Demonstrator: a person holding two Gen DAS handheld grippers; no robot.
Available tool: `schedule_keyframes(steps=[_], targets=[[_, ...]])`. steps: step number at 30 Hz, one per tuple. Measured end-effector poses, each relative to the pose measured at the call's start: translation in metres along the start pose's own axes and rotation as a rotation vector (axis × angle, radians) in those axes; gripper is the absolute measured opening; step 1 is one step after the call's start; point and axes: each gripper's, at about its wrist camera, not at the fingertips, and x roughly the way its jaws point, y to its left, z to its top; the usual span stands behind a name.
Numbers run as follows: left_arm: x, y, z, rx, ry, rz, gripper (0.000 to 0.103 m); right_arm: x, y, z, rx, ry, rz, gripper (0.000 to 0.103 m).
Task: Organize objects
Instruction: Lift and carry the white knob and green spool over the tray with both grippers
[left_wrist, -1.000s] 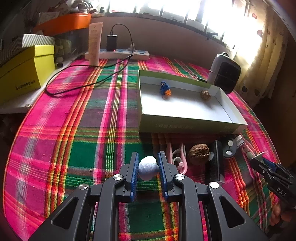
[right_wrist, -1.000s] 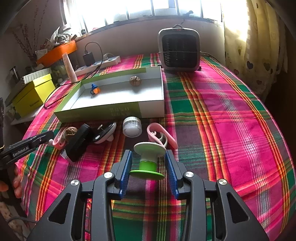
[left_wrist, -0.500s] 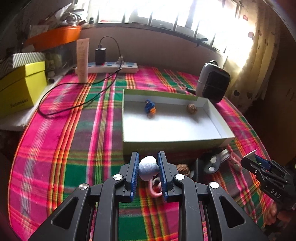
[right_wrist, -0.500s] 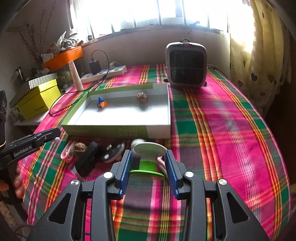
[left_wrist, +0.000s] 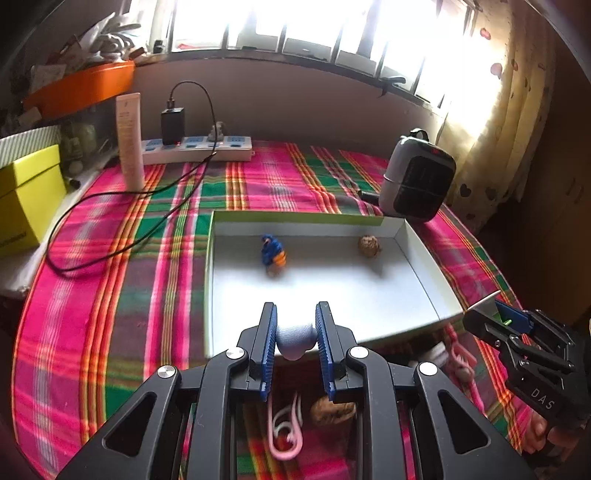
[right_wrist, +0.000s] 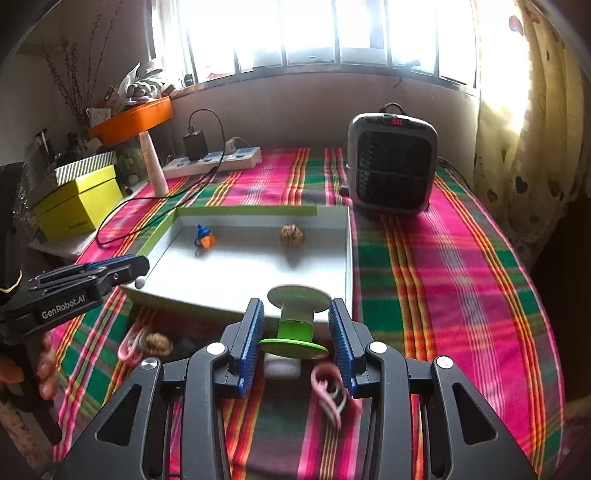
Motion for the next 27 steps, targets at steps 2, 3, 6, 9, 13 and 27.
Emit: schedule_keyframes(steps=[2,3,6,9,13,27], targets=[[0.004,-0.004,0.006,0.012,-0.007,-0.007,0.020,0.007,-0.001,0.006,-0.009,0.006,0.000,0.038],[0.006,-0.005,0.008,0.017,-0.006,-0.007,0.019,0.011,-0.001,0.009,-0.014,0.009,-0.002,0.038],[0.017,-0.007,0.016,0.020,0.008,-0.014,0.019,0.022,-0.003,0.017,-0.023,0.018,-0.007,0.038],[0.028,-0.009,0.024,0.022,0.016,-0.012,0.019,0.031,-0.005,0.024,-0.027,0.017,0.000,0.038],[0.043,-0.012,0.035,0.040,0.027,-0.010,0.019,0.048,-0.006,0.036,-0.042,0.028,-0.016,0.038],[0.090,-0.014,0.057,0.057,0.089,0.002,0.020,0.095,-0.008,0.056,-0.102,0.087,-0.074,0.038]])
